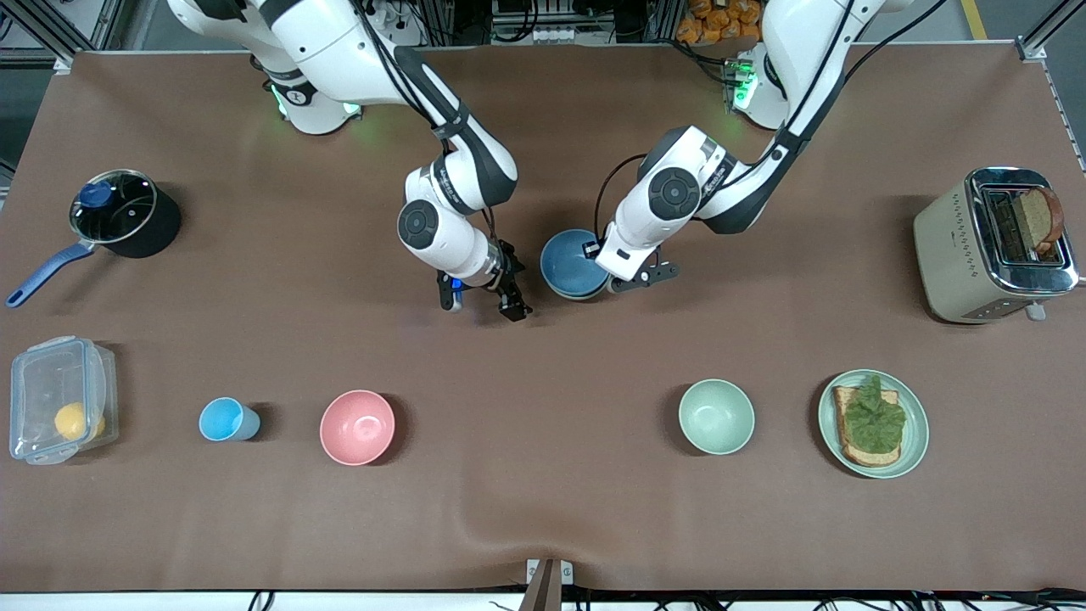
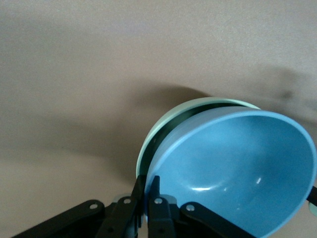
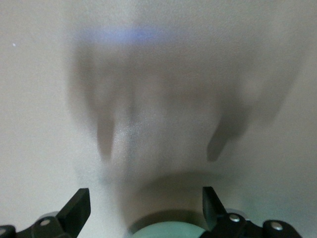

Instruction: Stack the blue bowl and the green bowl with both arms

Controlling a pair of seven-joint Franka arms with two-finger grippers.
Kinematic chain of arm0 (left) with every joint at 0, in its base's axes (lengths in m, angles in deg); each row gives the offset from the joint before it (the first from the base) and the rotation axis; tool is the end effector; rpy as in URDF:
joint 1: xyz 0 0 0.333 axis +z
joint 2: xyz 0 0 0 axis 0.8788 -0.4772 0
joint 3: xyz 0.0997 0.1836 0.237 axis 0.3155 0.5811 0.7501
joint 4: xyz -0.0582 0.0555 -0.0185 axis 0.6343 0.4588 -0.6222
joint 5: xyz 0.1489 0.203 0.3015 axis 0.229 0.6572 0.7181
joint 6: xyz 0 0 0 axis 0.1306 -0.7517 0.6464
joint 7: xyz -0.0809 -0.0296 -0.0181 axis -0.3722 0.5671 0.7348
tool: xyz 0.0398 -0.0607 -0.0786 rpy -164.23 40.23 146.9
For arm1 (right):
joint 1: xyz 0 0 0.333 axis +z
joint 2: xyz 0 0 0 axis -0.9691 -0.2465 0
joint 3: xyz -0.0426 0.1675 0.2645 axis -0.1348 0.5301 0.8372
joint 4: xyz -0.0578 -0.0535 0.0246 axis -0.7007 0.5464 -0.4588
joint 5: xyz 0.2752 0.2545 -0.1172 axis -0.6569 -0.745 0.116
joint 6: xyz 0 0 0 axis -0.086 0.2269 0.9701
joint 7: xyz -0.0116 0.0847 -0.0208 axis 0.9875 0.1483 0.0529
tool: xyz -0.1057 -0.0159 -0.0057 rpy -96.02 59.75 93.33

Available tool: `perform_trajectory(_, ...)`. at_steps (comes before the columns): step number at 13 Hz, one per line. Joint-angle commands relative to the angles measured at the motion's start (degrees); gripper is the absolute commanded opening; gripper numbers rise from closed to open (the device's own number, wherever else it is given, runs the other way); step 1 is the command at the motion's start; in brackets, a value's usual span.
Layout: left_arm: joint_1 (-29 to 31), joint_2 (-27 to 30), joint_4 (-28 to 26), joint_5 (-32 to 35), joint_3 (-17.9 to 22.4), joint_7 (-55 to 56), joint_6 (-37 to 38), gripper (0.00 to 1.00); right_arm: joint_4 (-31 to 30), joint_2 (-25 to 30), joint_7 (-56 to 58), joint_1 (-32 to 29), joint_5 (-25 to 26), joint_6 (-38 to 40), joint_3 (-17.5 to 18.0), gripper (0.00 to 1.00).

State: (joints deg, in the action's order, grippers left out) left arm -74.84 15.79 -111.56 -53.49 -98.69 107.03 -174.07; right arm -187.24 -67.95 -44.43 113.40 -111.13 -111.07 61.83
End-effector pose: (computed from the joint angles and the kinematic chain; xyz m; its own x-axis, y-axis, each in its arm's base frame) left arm 0.4399 -0.3885 0.2357 0.9328 0.2664 -0.2428 0.2995 -0.9476 0.1108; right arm 0.4832 0.4167 0.1864 0.1561 -0.9093 -0.3857 -0.9864 -0.1638 -0.0130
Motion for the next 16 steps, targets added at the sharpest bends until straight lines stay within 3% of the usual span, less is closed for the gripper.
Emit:
perform_trajectory(1, -0.5, -0.1, -0.1, -0.6, 0.3, 0.8, -1.0, 0.0, 0.5, -0.5, -0.2, 0.3, -1.5, -1.4, 0.3, 1.0)
perform_trajectory(6, 0.0, -0.5, 0.0, -0.1, 0.3, 0.8, -1.0, 0.0, 0.5, -0.5, -0.3, 0.4, -1.5, -1.4, 0.3, 1.0)
perform_trajectory(7, -0.2, -0.6, 0.1, -0.2, 0.4, 0.9, -1.0, 0.33, 0.5, -0.5, -0.3, 0.4, -1.5, -1.4, 0.3, 1.0)
perform_trajectory(8, 0.2, -0.7, 0.1, -0.1, 0.4, 1.0, -1.0, 0.84, 0.5, -0.5, -0.3, 0.4, -1.5, -1.4, 0.3, 1.0)
perform_trajectory(9, 0.6, -0.4, 0.1, -0.1, 0.4, 1.2, -0.9, 1.0, 0.5, -0.5, -0.3, 0.4, -1.5, -1.4, 0.3, 1.0)
perform_trajectory(12, 0.9, 0.0, 1.2, -0.2, 0.4, 1.3, -0.3, 1.0, 0.5, -0.5, -0.3, 0.4, -1.4, -1.3, 0.3, 1.0)
perform_trajectory(16, 2.7, 6.1, 2.8, -0.2, 0.6, 1.1, 5.5, 1.0, 0.1, 0.6, 0.0, 0.2, -0.9, 0.8, 0.1, 1.0)
